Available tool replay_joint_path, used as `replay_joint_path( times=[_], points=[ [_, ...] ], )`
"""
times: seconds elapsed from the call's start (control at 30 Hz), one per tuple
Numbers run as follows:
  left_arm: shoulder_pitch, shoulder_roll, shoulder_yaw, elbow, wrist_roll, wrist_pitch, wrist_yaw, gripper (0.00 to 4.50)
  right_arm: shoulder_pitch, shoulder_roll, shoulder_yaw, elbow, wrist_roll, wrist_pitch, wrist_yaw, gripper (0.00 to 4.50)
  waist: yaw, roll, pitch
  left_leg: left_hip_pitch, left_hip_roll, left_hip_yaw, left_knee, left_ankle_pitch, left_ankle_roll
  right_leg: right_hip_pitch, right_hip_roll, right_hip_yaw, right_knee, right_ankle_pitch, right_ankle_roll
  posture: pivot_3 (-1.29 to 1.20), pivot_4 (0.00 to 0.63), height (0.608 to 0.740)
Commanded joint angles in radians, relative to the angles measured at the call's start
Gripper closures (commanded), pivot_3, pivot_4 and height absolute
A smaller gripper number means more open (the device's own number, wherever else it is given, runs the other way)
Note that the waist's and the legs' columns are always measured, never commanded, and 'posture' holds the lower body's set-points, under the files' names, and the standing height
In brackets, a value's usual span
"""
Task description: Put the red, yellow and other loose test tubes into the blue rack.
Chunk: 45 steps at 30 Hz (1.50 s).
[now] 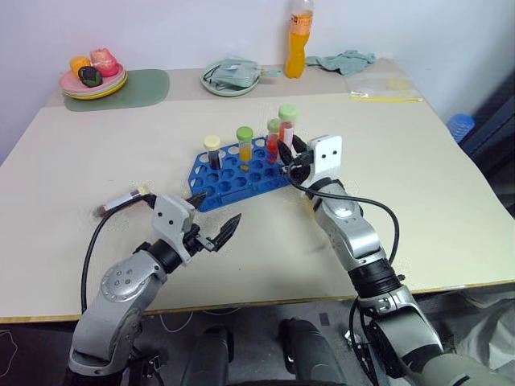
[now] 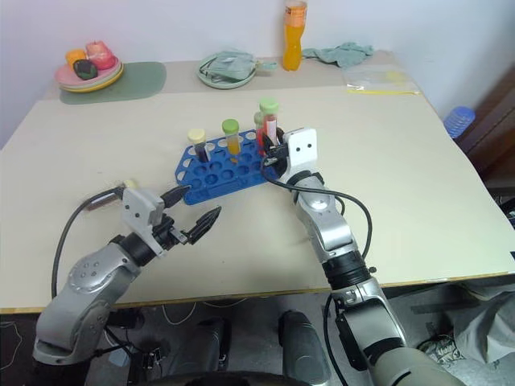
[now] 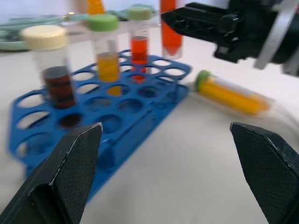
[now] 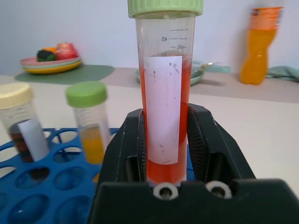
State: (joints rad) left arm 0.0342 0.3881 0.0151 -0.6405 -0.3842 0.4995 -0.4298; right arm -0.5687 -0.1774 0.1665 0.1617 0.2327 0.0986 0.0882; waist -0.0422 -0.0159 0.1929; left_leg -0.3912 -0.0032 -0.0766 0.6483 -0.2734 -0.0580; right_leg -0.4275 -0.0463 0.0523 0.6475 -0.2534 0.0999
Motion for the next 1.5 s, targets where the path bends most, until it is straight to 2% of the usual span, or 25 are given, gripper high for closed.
replay_joint_path(
  times=[0.03, 0.27, 0.8, 1.0, 1.03, 1.23, 1.33, 1.43, 1.5],
  points=[
    [-0.024, 0.006, 0.001, -0.051, -0.018, 0.022, 0.011, 0.00, 0.004, 0.014, -0.028, -0.002, -0.033, -0.020, 0.018, 3.74, -0.001, 0.000, 0.000, 0.000, 0.000, 0.000, 0.000, 0.000, 0.000, 0.000, 0.000, 0.000, 0.000, 0.000, 0.000, 0.00, 0.150, 0.740],
    [-0.058, 0.009, 0.006, -0.050, -0.021, 0.053, 0.018, 0.00, 0.003, 0.059, -0.042, 0.065, -0.078, -0.036, 0.049, 3.74, -0.002, 0.000, 0.000, 0.001, 0.000, 0.000, 0.000, 0.000, 0.000, 0.000, 0.000, 0.000, 0.000, 0.000, 0.000, 0.00, 0.150, 0.740],
    [-0.035, 0.007, 0.006, -0.033, -0.010, 0.029, 0.014, 0.00, 0.008, 0.121, -0.081, 0.124, -0.123, -0.077, 0.079, 3.74, -0.002, 0.000, 0.000, 0.001, 0.000, 0.000, 0.000, 0.000, -0.001, 0.001, 0.000, 0.000, 0.001, 0.000, 0.000, 0.00, 0.150, 0.740],
    [-0.024, 0.011, 0.008, -0.023, -0.005, 0.010, 0.006, 0.00, 0.019, 0.092, -0.079, 0.016, -0.144, -0.042, 0.120, 0.85, -0.002, 0.000, 0.000, 0.001, 0.000, 0.000, 0.000, 0.000, -0.001, 0.001, 0.000, 0.000, 0.001, 0.000, 0.000, 0.00, 0.150, 0.740],
    [-0.021, 0.012, 0.011, -0.023, -0.005, 0.007, 0.006, 0.00, 0.027, 0.070, -0.079, -0.030, -0.143, 0.001, 0.137, 0.38, -0.001, 0.000, 0.000, 0.001, 0.000, 0.000, 0.000, 0.000, -0.001, 0.000, 0.000, 0.000, 0.001, 0.000, 0.000, 0.00, 0.150, 0.740],
    [0.003, 0.015, 0.022, -0.012, -0.004, -0.017, -0.005, 0.00, 0.077, -0.148, -0.093, -0.361, -0.055, 0.446, 0.301, 0.38, 0.005, 0.000, 0.000, 0.000, -0.001, -0.001, 0.001, 0.000, -0.001, 0.001, -0.001, 0.000, 0.000, 0.000, 0.000, 0.00, 0.150, 0.740],
    [-0.003, 0.009, 0.009, -0.001, -0.005, -0.022, -0.011, 0.00, 0.060, -0.277, -0.140, -0.490, 0.059, 0.740, 0.378, 0.38, 0.005, 0.000, 0.000, 0.001, -0.001, -0.001, 0.001, 0.000, -0.001, 0.001, -0.001, -0.001, 0.000, 0.000, 0.000, 0.00, 0.150, 0.740],
    [-0.026, 0.001, -0.013, 0.017, -0.003, -0.025, -0.017, 0.00, -0.021, -0.411, -0.144, -0.509, 0.123, 1.060, 0.425, 0.38, 0.003, 0.001, 0.000, 0.001, -0.001, -0.001, 0.001, 0.000, 0.000, 0.002, 0.000, -0.001, 0.001, 0.000, 0.000, 0.00, 0.150, 0.740],
    [-0.044, -0.001, -0.025, 0.034, -0.001, -0.030, -0.028, 0.00, -0.112, -0.440, -0.132, -0.456, 0.144, 1.217, 0.427, 0.38, -0.001, 0.001, 0.001, 0.001, 0.000, -0.001, 0.001, 0.000, 0.000, 0.002, 0.000, -0.001, 0.001, 0.000, 0.000, 0.00, 0.150, 0.740]
  ],
)
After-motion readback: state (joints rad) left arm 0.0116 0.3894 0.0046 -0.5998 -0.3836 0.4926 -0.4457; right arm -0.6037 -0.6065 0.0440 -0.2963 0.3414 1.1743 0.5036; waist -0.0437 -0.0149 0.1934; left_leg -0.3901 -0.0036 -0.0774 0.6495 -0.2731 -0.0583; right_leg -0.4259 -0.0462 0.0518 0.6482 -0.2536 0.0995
